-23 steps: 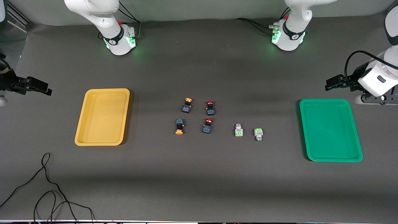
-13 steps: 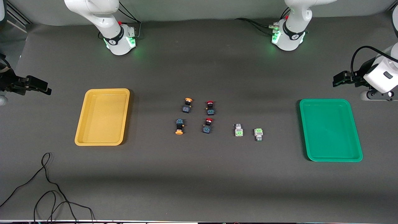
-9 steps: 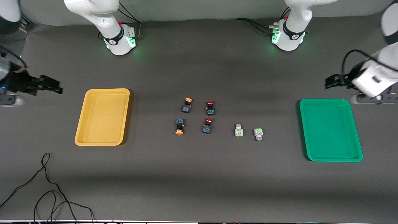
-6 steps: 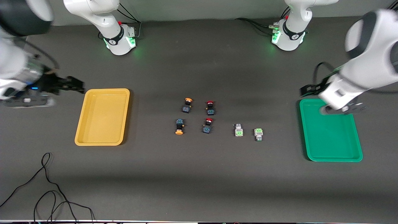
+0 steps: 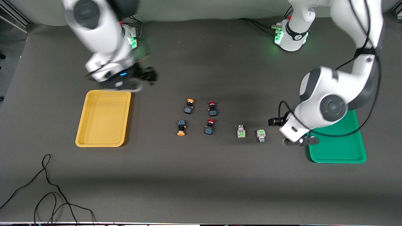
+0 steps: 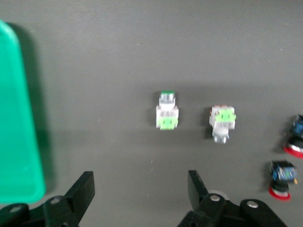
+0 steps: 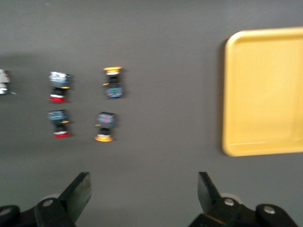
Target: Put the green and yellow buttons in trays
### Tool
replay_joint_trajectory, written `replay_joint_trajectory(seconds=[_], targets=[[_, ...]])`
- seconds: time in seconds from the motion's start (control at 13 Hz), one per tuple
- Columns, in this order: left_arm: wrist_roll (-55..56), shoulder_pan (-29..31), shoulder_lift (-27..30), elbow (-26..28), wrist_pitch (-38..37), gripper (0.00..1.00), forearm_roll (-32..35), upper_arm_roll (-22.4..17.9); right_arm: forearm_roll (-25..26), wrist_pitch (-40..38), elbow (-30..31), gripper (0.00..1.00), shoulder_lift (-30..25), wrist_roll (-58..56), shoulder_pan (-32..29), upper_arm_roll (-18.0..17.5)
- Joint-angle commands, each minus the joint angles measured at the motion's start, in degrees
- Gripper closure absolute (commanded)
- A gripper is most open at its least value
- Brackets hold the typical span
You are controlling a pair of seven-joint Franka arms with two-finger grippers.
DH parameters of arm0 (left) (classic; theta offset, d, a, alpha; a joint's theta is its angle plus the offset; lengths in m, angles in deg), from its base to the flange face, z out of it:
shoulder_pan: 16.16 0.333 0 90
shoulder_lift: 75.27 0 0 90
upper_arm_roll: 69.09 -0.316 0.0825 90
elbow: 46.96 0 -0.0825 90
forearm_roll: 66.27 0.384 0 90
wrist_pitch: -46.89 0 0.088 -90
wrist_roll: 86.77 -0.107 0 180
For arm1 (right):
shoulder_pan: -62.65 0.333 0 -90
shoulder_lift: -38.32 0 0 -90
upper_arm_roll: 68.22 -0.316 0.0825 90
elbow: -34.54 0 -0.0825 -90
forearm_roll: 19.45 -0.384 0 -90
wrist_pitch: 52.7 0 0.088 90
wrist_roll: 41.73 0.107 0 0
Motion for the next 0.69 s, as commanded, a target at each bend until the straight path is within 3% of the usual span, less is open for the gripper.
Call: replay_joint_trajectory(seconds=[0.0,0.31,0.62], targets=[[1.02,-1.13,-4.9,0.88,5.71,0.09,0.38,-0.66,-0.03,4.29,-0.2,0.0,3.64,9.38,7.38,0.93],[3.82,-2.8,-11.67,5.28,19.5,0.09,0.9,-0.84,0.32,12.97,5.22,0.0,6.11,9.48,7.93,0.85],[5.86,-5.18,-15.02,5.55,24.98,0.09,1.08,-1.19,0.5,28.97,12.88,0.0,12.77,12.19,8.02,0.94]])
